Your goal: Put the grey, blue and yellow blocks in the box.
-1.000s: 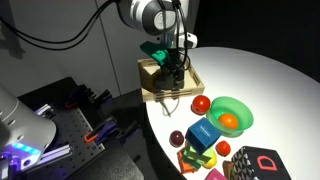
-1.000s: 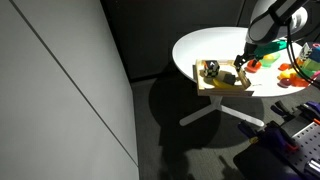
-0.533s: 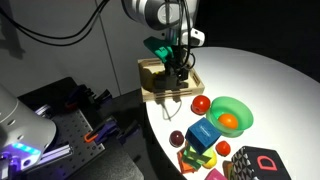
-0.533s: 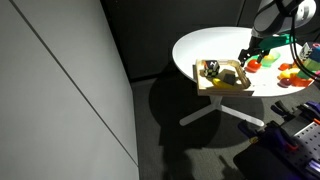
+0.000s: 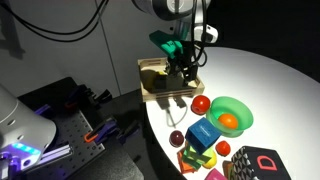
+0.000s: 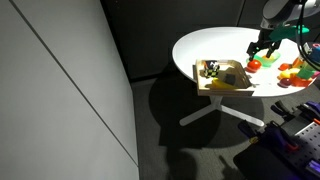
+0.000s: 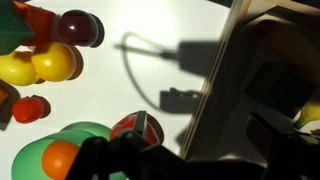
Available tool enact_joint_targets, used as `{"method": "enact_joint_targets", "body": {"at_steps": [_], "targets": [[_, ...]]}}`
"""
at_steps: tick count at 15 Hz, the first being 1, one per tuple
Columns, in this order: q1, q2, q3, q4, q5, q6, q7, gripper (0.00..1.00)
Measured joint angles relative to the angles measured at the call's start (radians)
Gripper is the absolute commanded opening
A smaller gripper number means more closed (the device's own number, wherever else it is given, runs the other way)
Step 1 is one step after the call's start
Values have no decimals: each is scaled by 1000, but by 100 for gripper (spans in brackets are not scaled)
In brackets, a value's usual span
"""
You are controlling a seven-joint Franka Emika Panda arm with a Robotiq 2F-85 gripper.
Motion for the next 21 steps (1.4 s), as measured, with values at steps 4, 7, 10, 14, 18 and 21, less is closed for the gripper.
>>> {"method": "enact_joint_targets", "body": {"at_steps": [4, 7, 10, 14, 18, 21], "targets": [[-27, -29, -7, 6, 0, -69, -65, 100], [-44, -55, -20, 6, -3, -109, -112, 100], [-59, -82, -41, 6, -20, -139, -152, 100], [-82, -117, -71, 6, -65, -165, -191, 100], [-107, -148, -99, 6, -109, -180, -229, 100], [-126, -161, -117, 6, -139, -184, -254, 100]]}}
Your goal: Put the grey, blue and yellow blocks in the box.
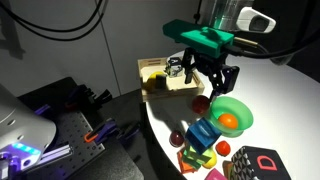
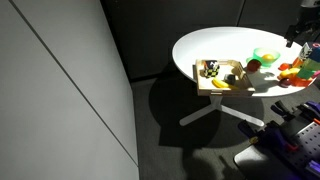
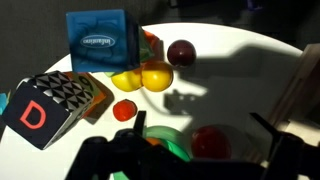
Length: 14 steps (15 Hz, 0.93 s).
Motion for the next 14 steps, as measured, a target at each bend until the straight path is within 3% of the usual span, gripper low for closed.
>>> {"method": "enact_joint_targets", "body": {"at_steps": [14], "targets": [[-57, -2, -54, 0, -47, -3, -148, 100]]}}
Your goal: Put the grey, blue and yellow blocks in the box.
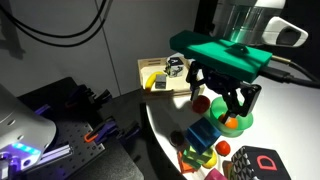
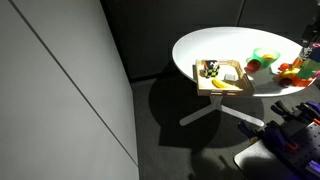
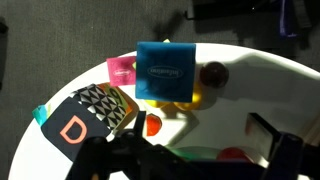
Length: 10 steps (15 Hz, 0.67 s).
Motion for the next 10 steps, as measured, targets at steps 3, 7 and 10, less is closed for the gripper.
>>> {"method": "enact_joint_targets", "body": {"at_steps": [3, 7, 10], "targets": [[-8, 0, -5, 0, -7, -10, -45, 100], [-15, 0, -11, 1, -23, -35, -93, 100], [-20, 0, -15, 2, -39, -46, -119, 100]]}}
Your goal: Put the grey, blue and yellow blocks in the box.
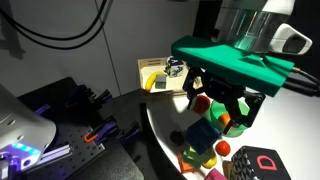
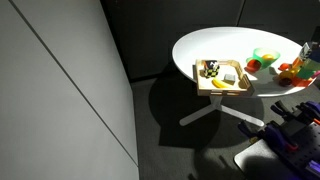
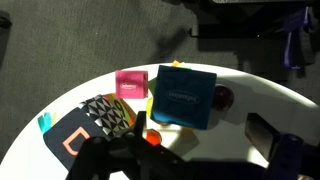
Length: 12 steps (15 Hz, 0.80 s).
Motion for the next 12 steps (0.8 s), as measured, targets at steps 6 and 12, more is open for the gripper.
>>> {"method": "enact_joint_targets", "body": {"at_steps": [6, 12], "targets": [[-1, 0, -6, 2, -53, -9, -17, 100], [-1, 0, -8, 2, -77, -23, -44, 100]]}}
